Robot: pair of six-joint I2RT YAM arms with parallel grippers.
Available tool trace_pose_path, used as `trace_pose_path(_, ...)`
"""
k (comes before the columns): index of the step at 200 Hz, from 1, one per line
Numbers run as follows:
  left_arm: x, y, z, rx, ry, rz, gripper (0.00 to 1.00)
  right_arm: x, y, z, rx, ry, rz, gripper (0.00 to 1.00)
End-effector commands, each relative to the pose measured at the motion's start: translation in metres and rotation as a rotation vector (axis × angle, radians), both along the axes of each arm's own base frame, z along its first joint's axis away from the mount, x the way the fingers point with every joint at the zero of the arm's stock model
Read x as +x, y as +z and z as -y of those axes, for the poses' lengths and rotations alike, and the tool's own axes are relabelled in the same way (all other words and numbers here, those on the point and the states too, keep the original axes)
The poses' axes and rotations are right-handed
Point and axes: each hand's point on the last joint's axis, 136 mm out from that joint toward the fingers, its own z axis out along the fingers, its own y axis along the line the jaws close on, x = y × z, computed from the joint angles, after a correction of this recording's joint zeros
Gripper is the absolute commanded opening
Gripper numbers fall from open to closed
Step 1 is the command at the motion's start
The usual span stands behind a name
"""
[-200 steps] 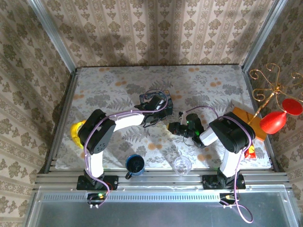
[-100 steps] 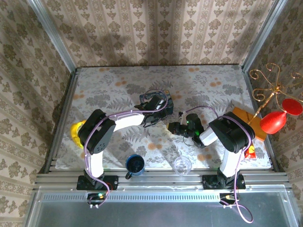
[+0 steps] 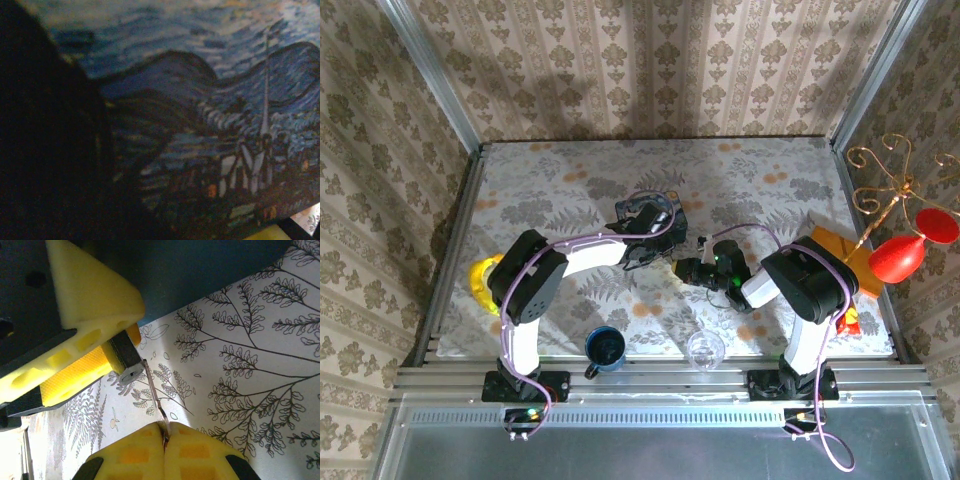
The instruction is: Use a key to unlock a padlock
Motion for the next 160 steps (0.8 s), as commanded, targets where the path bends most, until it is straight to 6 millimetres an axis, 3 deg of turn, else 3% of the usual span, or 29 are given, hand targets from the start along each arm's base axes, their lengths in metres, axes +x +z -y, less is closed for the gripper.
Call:
trace_pose_path(1,0.004,0.005,0.012,-0.042,0.005,0.005,0.02,0.007,-0.010,0.005,-0.049,-0.032,0.000,0.00)
trace_pose_path(53,0.003,0.007,0.017,-0.063,-0.008,0.006,0.02,0.009,-0.011,0.003,-0.040,-0.032,-0.007,0.00)
trace_pose_path(160,-0.005,0.013,0.017,-0.093,-0.030,-0.003,0.01,0.027,0.019,0.000,-0.004,-0.027,0.045,0.00)
